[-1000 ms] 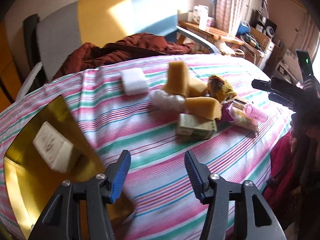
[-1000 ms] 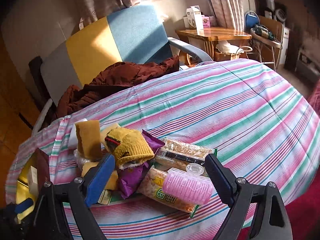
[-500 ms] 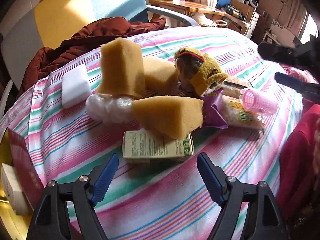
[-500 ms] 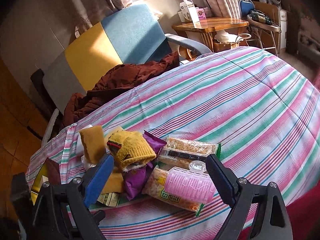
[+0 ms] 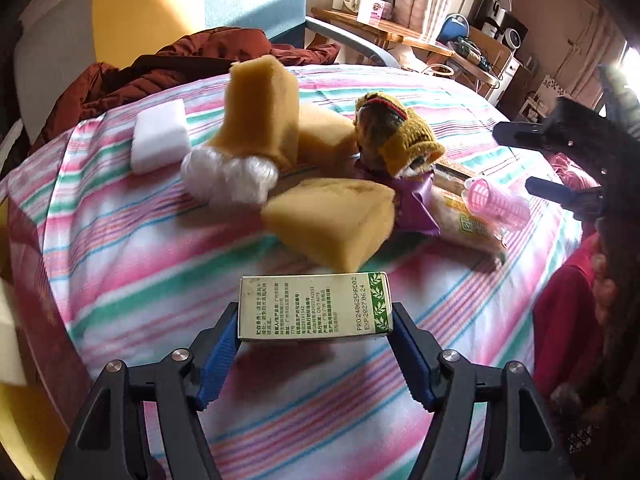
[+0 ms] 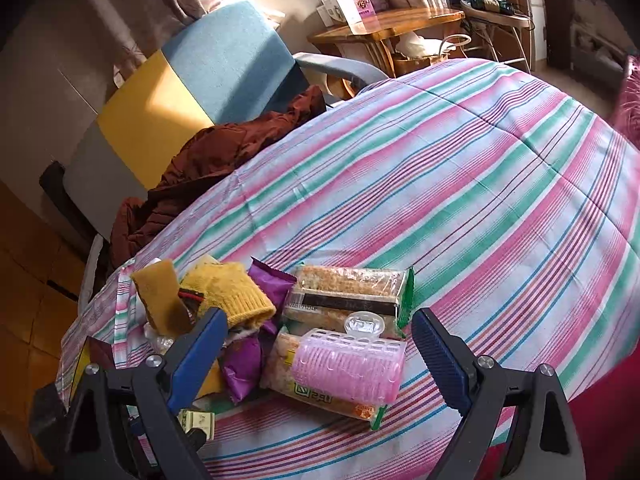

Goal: Organize objects
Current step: 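Grasp the green-white small box from the pile with the left gripper, then grasp the pink hair roller with the right gripper while the left holds the green box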

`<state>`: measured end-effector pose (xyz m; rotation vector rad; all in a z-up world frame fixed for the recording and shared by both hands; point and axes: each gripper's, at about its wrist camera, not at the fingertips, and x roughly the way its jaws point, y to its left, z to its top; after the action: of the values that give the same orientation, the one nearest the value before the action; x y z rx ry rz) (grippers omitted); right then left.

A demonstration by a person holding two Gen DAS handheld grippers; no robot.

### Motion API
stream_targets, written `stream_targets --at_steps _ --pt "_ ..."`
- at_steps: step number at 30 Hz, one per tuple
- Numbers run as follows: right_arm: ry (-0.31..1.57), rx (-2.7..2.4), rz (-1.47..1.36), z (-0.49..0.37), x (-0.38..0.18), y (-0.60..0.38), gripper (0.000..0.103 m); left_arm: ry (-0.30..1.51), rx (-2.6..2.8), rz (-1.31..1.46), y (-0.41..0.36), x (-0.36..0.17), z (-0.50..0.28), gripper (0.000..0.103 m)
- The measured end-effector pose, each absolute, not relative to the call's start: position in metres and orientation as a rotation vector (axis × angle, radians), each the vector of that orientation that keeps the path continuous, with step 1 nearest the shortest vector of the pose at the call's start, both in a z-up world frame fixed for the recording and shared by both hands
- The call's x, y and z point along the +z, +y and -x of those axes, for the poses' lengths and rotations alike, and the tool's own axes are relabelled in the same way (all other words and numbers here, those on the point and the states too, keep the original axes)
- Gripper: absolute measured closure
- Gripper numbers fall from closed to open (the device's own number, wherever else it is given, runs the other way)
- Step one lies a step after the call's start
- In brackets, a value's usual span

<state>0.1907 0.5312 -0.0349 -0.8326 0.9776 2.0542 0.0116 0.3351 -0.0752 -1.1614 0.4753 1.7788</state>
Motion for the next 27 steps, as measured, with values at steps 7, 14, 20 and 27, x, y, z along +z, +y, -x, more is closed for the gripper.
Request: stream_targets --at_steps 7,14,20,27 --pt "0.965 2.005 0.911 -0.189 -0.045 0.531 0.009 0.441 1.793 1.159 0.303 -0.067 -0.017 0.030" --pt "0.847 1.962 1.038 -0.176 -0.053 0.521 0.009 0.362 1.810 1.131 0.276 -0.046 -0.028 0.030" --pt "0.748 1.932 1.136 -0.169 -0.061 0.516 0.034 0.300 1.838 1.099 0.244 -0.027 -0.028 0.030" --pt "0.817 1.996 0.970 -0.185 -0.043 0.521 0.035 0.223 1.918 1.041 0.196 0.000 -0.021 0.030"
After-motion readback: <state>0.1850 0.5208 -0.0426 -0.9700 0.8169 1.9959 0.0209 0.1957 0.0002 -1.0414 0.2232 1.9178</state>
